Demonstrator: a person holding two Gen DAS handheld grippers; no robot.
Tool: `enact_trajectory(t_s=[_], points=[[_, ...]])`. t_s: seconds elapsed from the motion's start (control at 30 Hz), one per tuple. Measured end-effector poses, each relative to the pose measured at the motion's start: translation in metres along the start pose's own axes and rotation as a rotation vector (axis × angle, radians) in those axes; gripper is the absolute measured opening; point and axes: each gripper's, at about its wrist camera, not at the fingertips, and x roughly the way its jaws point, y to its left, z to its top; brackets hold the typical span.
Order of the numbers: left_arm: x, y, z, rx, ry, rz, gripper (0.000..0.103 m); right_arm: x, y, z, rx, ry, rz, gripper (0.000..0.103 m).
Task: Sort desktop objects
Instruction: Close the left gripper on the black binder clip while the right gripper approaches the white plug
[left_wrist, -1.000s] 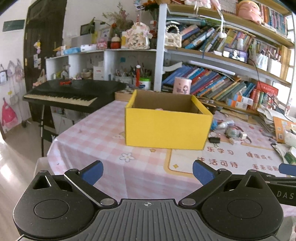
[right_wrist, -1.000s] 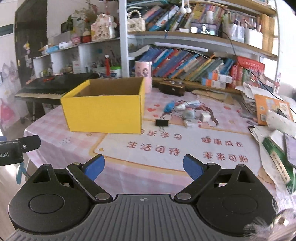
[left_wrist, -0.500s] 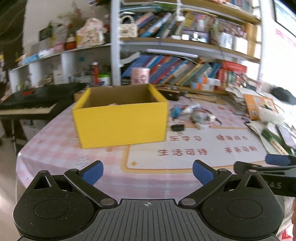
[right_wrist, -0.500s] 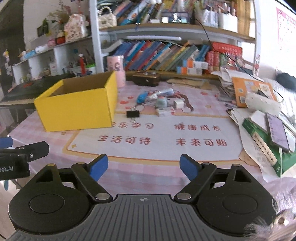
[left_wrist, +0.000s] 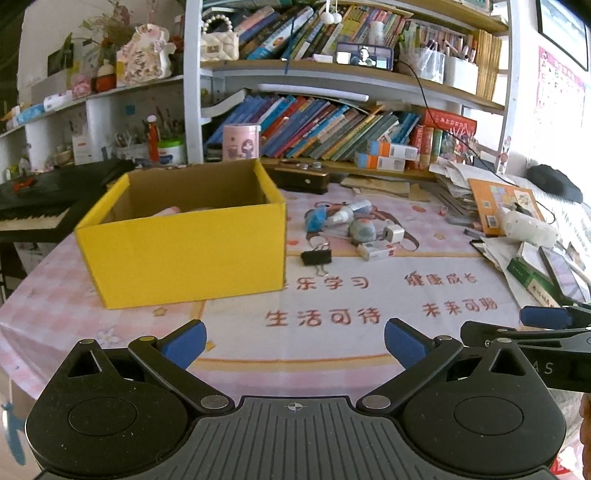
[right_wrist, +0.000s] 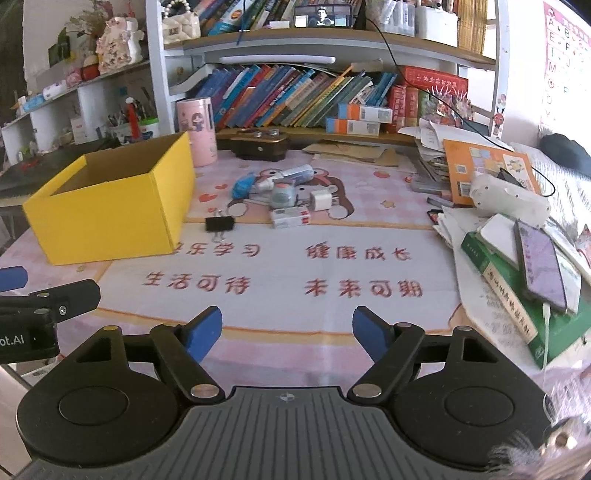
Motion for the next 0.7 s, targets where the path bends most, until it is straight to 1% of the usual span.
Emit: enact_trajectory(t_s=[0.17, 0.23, 0.4, 0.43, 0.53, 0.7], points=[[0.025, -0.020, 0.013, -0.004, 0.009, -0.023, 0.103, 0.020, -0.022, 0.016, -0.014, 0.009, -0.002, 0.073], [0.037, -0.029, 0.019, -0.001, 0.017, -0.033, 0.102, 0.030, -0.032, 0.023, -0.015, 0.013, -0.003, 0.068], [0.065, -0.053, 0.032, 0.029, 0.031, -0.052, 0.101, 0.052, -0.060, 0.041, 0.007, 0.013, -0.004, 0.060], [0.069, -0.058, 0.035, 0.038, 0.028, -0.056, 0.101, 0.057, -0.065, 0.044, 0.012, 0.013, -0.006, 0.059], [0.083, -0.070, 0.044, 0.043, 0.034, -0.048, 0.101, 0.070, -0.078, 0.054, 0.017, 0.016, -0.004, 0.059], [0.105, -0.081, 0.054, 0.044, 0.049, -0.005, 0.100, 0.091, -0.094, 0.067, 0.015, 0.029, 0.016, 0.059]])
